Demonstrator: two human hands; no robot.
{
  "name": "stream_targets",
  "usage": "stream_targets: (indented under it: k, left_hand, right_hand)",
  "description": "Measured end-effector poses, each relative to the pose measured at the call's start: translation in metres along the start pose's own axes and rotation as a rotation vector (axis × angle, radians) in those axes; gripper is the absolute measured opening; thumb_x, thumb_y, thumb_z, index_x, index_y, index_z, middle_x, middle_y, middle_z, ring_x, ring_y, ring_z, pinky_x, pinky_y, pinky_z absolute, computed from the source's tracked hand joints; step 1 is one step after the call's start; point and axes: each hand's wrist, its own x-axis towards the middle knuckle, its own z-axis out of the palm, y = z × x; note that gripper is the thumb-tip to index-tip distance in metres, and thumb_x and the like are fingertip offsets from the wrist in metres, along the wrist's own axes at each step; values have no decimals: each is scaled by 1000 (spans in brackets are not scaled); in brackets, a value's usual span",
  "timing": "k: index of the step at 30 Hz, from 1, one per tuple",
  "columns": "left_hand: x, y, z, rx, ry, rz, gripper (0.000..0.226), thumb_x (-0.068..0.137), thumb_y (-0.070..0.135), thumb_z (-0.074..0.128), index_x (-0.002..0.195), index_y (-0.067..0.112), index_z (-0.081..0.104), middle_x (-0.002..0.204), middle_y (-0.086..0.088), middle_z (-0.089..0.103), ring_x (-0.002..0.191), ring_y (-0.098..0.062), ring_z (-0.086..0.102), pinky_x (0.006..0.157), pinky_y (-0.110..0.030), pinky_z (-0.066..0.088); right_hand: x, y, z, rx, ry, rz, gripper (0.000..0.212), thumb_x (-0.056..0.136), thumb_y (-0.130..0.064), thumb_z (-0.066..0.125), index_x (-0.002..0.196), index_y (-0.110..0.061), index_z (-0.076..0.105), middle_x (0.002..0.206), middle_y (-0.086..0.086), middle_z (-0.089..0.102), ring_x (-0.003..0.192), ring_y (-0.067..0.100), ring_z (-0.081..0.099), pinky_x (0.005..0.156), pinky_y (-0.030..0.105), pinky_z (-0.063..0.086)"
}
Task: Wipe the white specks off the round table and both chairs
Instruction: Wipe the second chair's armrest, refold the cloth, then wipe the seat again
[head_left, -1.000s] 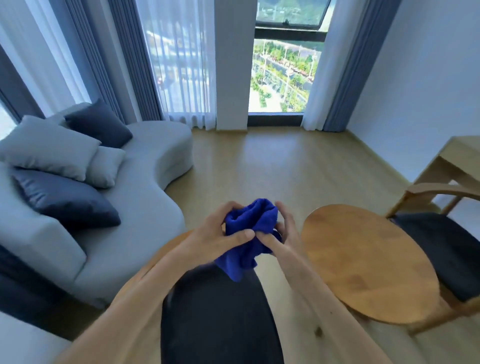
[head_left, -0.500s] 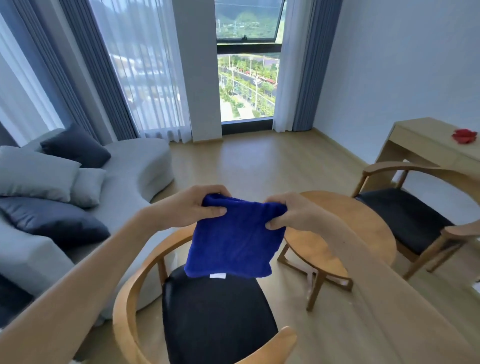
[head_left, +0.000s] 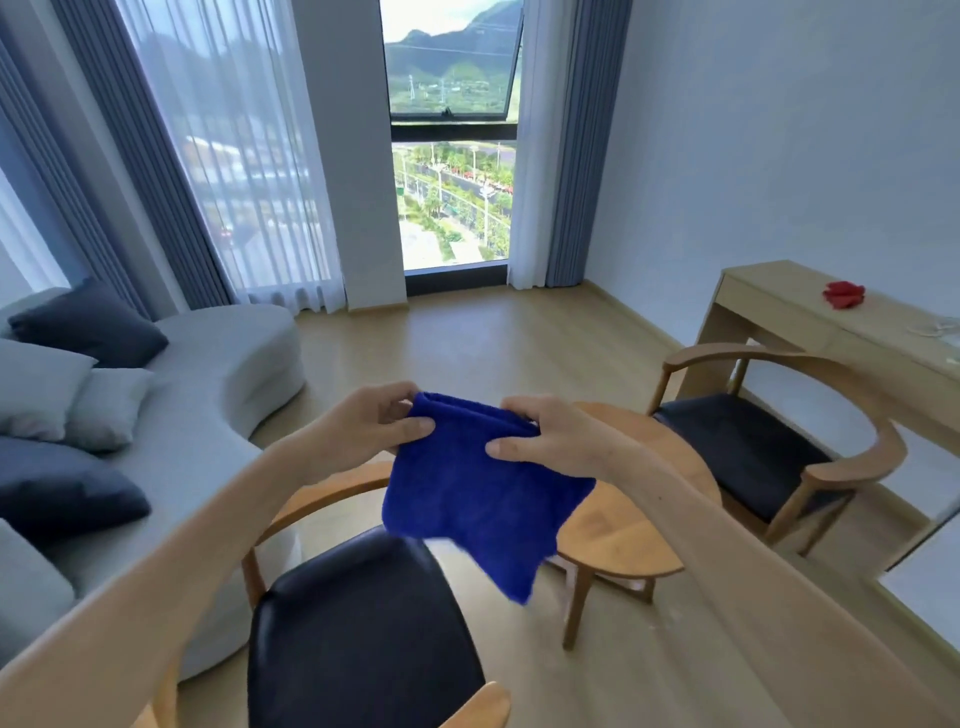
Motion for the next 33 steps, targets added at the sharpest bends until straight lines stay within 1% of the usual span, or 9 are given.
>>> stream_targets:
  k: [3,7,10,15,18,22,25,30,33]
  left_hand:
    - [17,5,37,-93,63,16,15,97,15,50,106,4,54,98,-7,70,90,-21,66,79,-38,58]
    - [46,21,79,-113,30,12,18,97,24,47,110,12,52,101,-4,68,94,-21,65,81,-39,58]
    - [68,36,102,-167,50,12,23,95,30,45,110,14,51,99,1,68,92,-17,65,79,-38,58]
    - [99,46,146,-211,177,-28,23,98,33,44,110,14,51,94,-7,68,89,-27,63,83,-52,52]
    - [119,54,163,-153,167,-23,20,98,33,42,109,18,51,95,-8,69,94,-35,63,82,-53,53]
    - [147,52,174,-139,157,-59,21,97,37,41,108,22,52,93,-7,70,92,-35,66,79,-54,54]
    - [174,48,180,-140,147,-76,21,98,36,42,109,22,52,93,-5,72,90,-30,68,79,-51,56]
    - [229,36,195,-233,137,-121,24,98,34,44,113,18,54,96,-4,73,92,-29,68,82,-51,55]
    - [265,26,199,-338,120,-172,42,90,52,56,114,18,60,102,-4,72,100,-29,67,87,-52,54]
  right_hand:
    - [-24,33,-29,-49,-65,76,29,90,-28,68,116,-20,59,104,-3,68,93,14,66,79,33,59]
    - [-47,75,-69,-93,-61,70,29,88,-23,67,116,-21,61,104,-3,68,95,16,66,83,41,58]
    - [-62,99,-91,-18,87,41,20,92,-21,65,112,-17,62,100,-1,68,91,16,66,82,39,58]
    - [-79,136,-105,-17,240,9,17,98,-23,56,113,-17,61,104,-2,68,94,15,64,82,35,56]
    - [-84,160,-121,-64,246,44,24,98,-27,55,119,-19,62,108,-4,68,99,13,62,85,32,54]
    - [-81,183,-142,-5,246,77,21,96,-29,60,113,-20,66,102,-7,69,94,10,63,83,32,56]
    - [-76,205,-157,107,167,85,16,94,-22,63,107,-31,63,99,-15,67,97,8,64,81,23,55]
    - [-57,243,-186,39,121,118,20,96,-21,60,114,-27,63,103,-12,68,101,12,63,90,34,55]
    - [-42,258,-208,34,152,117,20,98,-19,55,117,-26,62,103,-15,65,101,10,62,87,27,54]
